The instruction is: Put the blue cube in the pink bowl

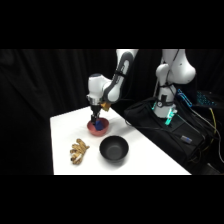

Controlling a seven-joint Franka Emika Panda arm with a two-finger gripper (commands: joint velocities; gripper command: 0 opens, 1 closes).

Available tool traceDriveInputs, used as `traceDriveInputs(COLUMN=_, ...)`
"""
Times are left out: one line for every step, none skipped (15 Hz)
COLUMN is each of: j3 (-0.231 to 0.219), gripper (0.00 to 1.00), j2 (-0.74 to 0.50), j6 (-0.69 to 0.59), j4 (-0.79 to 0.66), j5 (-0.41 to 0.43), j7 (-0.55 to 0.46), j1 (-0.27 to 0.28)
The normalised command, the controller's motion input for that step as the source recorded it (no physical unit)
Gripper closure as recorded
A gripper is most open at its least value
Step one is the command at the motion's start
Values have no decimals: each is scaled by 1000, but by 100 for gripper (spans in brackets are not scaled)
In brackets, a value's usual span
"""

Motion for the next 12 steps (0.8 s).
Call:
traceDriveInputs(j3=-158, gripper=0, j2=-62, j6=-58, j4=98, j5=-8, j7=46, j1=94)
traceDriveInputs(j3=-115, gripper=0, j2=-146, j6=-187, j4=91, j5=15, j7=2, j1=62)
traceDriveInputs(j3=-128, gripper=0, j2=-229, j6=-254, j4=56, j5=-15, j7=24, j1=85)
traceDriveInputs(j3=-152, gripper=0, j2=-316, j6=-298, j4=16, j5=-67, j7=54, j1=121)
traceDriveInputs(j3=-163, gripper=0, j2=-393, j6=-359, j4=-11, j5=-109, j7=79, j1=141)
traceDriveInputs(j3=-138, gripper=0, j2=-488, j6=-380, j4=-80, j5=-135, j7=80, j1=146)
traceDriveInputs(j3=-88, gripper=0, j2=-568, j6=-416, j4=-120, j5=-138, j7=56, j1=127)
traceDriveInputs(j3=-71, gripper=0, j2=-571, j6=-446, j4=-101, j5=-166, j7=77, j1=116)
traceDriveInputs(j3=-52, gripper=0, j2=-551, j6=-463, j4=-70, j5=-185, j7=99, j1=94)
traceDriveInputs(j3=-22, gripper=0, j2=-533, j6=-519, j4=-17, j5=-187, j7=93, j1=59)
traceDriveInputs(j3=18, gripper=0, j2=-480, j6=-518, j4=27, j5=-156, j7=66, j1=15)
traceDriveInputs(j3=46, gripper=0, j2=-426, j6=-528, j4=83, j5=-127, j7=44, j1=-20)
